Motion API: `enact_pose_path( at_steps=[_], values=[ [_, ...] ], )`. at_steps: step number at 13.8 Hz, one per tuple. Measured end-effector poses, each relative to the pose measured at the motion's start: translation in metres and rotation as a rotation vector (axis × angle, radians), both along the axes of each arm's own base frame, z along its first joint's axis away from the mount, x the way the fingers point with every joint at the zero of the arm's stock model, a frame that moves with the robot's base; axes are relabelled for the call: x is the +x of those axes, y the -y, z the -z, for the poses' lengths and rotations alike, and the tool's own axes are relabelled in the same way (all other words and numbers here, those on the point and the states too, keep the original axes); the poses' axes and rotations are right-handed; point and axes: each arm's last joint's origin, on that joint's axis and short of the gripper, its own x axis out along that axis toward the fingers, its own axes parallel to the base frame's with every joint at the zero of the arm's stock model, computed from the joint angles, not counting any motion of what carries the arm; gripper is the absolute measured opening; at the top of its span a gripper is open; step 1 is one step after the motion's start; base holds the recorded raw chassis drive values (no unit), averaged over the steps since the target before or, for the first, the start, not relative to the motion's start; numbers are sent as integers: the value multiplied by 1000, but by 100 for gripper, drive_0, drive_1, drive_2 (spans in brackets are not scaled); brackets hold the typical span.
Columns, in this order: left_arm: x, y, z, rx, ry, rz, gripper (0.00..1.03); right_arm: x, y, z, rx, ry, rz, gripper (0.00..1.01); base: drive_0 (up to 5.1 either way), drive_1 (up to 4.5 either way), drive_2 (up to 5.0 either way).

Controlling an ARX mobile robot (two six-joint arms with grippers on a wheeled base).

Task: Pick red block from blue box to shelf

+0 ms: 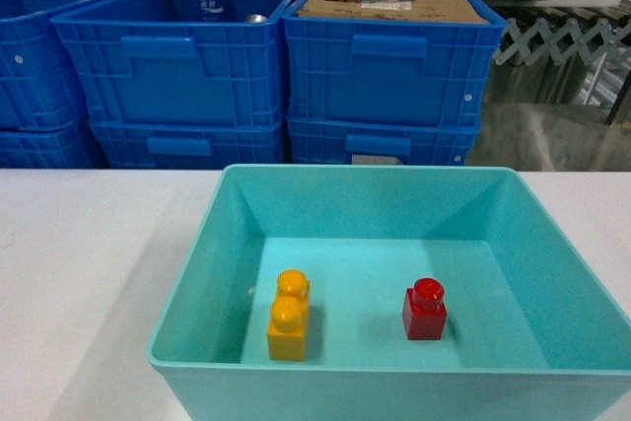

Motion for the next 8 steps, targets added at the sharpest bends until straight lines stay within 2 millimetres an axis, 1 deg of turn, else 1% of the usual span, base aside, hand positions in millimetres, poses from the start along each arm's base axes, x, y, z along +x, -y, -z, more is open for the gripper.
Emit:
enact_pose_path(
  at_steps=[8],
  values=[
    [0,0,0,0,0,0,98,0,0,0,0,0,0,98,0,0,0]
  ],
)
